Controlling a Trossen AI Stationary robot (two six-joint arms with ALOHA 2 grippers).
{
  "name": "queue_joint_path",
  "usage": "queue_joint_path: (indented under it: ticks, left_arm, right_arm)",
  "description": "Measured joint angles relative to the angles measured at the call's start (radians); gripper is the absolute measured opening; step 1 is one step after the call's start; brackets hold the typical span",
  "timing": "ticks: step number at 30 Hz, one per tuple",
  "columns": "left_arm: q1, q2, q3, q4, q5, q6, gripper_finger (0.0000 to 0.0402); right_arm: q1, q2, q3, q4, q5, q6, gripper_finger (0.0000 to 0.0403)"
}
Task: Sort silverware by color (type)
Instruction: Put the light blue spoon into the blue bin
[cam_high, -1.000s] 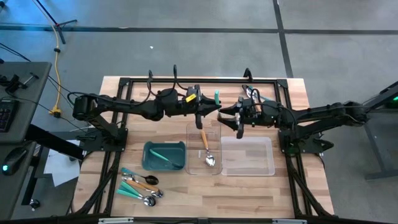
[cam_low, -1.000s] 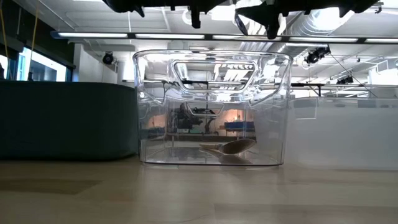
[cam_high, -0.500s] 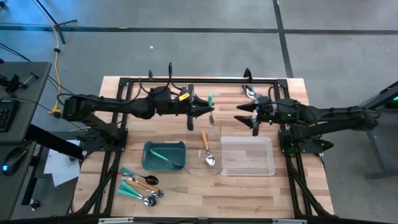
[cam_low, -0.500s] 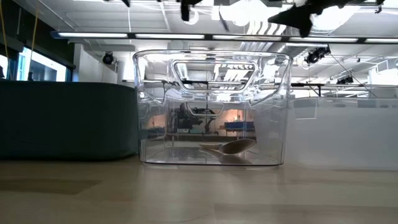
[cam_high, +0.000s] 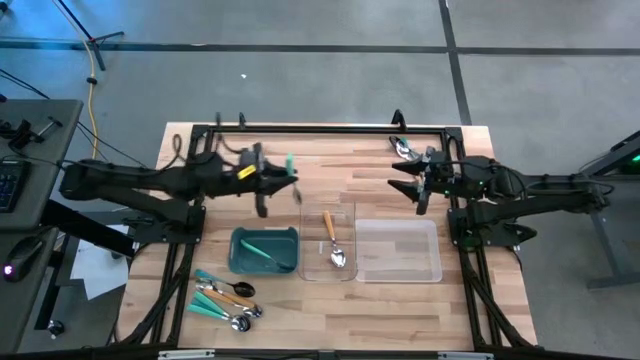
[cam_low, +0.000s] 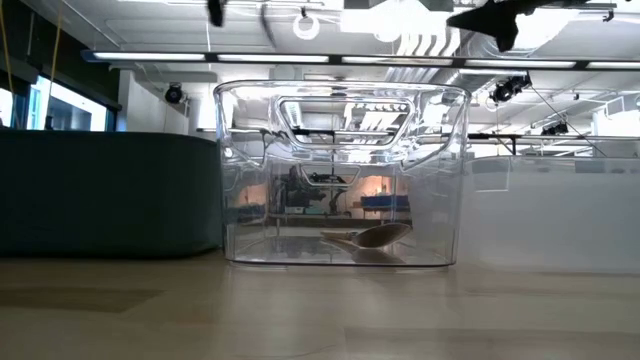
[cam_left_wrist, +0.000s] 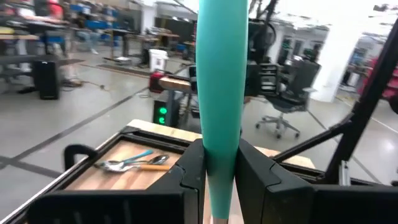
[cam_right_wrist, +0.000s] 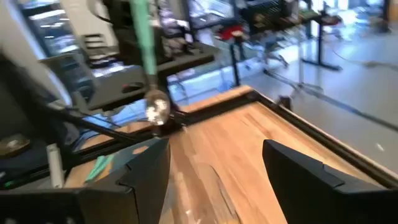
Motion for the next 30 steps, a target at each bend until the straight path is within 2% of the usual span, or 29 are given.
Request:
queue_joint_path:
  ticks: [6,9,14,20,24,30]
  left_arm:
    - [-0.043,-0.123,-0.074,0.005,-0.117,-0.006,0.0042]
    - [-0.045,-0.142,-0.077,0.006,-0.127,0.003,0.0042]
    - [-0.044,-0.146,-0.077,0.003,-0.127,0.014,0.0042]
    - [-0.044,-0.146,-0.077,0.001,-0.127,0.020,0.0042]
    - [-0.044,-0.146,-0.077,-0.002,-0.127,0.020,0.0042]
    - [-0.044,-0.146,-0.077,-0.005,-0.126,0.020,0.0042]
  right_arm:
    - [0.000,0.059,0.000,0.085,-0.039,-0.179,0.0240]
    - [0.000,0.095,0.000,0.110,-0.082,-0.175,0.0240]
    - [0.000,0.165,0.000,0.188,-0.221,-0.151,0.0240]
    - [0.000,0.194,0.000,0.253,-0.228,-0.146,0.0236]
    - [0.000,0.181,0.000,0.257,-0.234,-0.146,0.0194]
    - [0.000,0.177,0.000,0.251,-0.251,-0.147,0.0071]
